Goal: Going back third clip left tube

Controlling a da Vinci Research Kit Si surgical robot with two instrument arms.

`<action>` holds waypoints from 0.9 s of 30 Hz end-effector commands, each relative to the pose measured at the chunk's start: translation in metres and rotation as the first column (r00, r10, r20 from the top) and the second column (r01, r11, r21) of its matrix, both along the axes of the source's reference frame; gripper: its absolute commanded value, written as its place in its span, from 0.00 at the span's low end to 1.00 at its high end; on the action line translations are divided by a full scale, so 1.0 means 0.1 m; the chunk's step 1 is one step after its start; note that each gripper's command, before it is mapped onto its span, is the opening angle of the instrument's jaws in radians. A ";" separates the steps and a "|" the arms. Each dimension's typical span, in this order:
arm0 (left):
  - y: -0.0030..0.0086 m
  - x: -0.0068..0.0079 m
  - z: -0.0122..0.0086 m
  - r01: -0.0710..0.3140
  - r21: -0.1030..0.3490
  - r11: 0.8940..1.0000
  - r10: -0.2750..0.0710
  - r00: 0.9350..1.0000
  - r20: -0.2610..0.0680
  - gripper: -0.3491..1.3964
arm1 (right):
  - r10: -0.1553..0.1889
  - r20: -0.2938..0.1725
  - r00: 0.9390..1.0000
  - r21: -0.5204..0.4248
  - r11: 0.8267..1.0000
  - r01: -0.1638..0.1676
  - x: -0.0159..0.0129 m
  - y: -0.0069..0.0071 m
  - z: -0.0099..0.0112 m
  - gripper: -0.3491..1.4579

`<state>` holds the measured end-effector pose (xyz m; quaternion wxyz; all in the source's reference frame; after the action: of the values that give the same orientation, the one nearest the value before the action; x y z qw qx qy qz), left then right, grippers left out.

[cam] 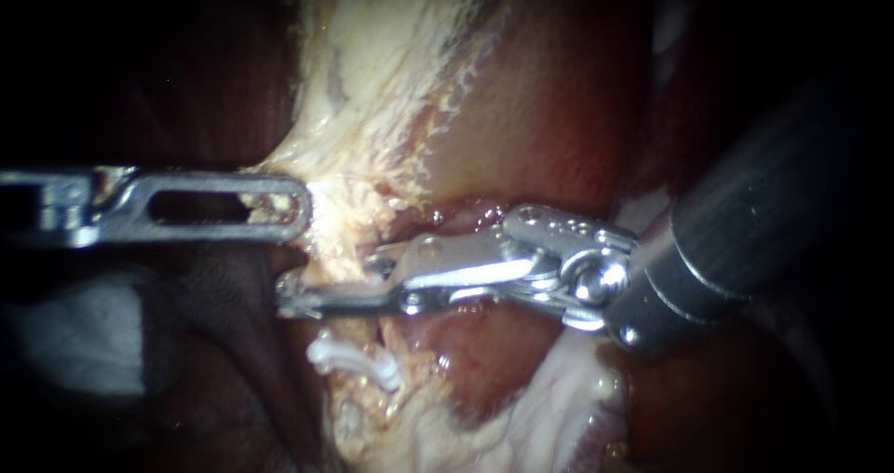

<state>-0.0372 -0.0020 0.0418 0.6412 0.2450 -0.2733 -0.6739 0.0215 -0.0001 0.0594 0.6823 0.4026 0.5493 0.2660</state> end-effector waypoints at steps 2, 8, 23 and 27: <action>0.000 0.000 0.000 0.000 0.000 1.000 0.000 1.000 0.000 0.00 | 0.001 0.000 1.000 0.000 1.000 -0.001 0.000 -0.001 0.001 0.00; 0.000 0.000 0.000 0.000 0.000 1.000 0.000 1.000 -0.001 0.00 | -0.014 -0.008 1.000 0.021 1.000 0.014 0.003 -0.002 0.000 0.16; -0.002 -0.001 -0.003 0.001 0.000 1.000 -0.001 1.000 -0.001 0.00 | 0.021 -0.067 0.998 -0.089 0.996 -0.027 0.025 0.004 0.001 0.52; -0.003 -0.001 -0.006 0.003 0.000 1.000 -0.003 1.000 -0.002 0.00 | 0.020 -0.080 0.997 -0.152 0.988 -0.032 0.023 0.007 0.008 0.52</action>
<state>-0.0374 -0.0024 0.0412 0.6406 0.2442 -0.2731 -0.6749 0.0237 0.0006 0.0604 0.6866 0.3495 0.6011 0.2125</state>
